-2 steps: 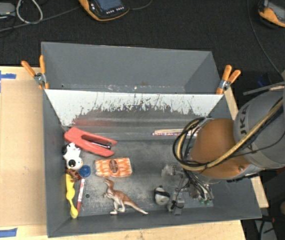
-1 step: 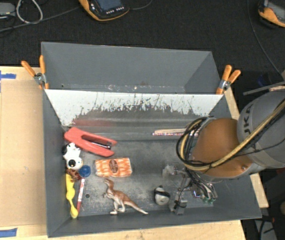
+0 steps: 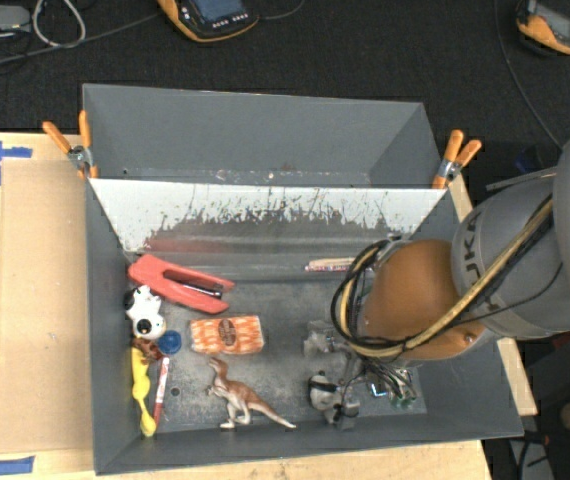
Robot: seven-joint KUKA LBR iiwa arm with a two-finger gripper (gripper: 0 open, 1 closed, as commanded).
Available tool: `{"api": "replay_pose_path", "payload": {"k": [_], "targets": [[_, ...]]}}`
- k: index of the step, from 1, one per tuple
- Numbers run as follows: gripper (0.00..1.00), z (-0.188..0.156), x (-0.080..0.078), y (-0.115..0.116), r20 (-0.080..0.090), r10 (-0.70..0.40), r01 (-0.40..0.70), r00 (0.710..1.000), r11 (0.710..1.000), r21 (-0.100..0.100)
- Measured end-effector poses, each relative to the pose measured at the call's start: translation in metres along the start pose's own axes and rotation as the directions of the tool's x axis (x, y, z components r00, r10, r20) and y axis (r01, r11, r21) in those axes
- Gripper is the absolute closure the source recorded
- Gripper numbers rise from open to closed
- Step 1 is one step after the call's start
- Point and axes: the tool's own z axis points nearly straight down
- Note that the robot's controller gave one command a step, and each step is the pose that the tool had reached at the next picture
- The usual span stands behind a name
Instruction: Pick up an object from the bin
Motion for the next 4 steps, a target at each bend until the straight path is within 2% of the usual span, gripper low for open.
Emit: {"api": "replay_pose_path", "payload": {"k": [1, 2, 3, 4], "targets": [[1.00, 0.002, 0.005, 0.002, -0.018, -0.002, 0.002, 1.000, 1.000, -0.003], [1.00, 0.002, 0.005, 0.002, -0.017, -0.003, 0.003, 1.000, 1.000, -0.003], [1.00, -0.031, -0.056, -0.058, -0.018, 0.045, -0.045, 0.999, 0.999, -0.003], [1.00, -0.025, -0.056, -0.068, -0.020, 0.124, -0.124, 0.992, 0.992, -0.003]]}}
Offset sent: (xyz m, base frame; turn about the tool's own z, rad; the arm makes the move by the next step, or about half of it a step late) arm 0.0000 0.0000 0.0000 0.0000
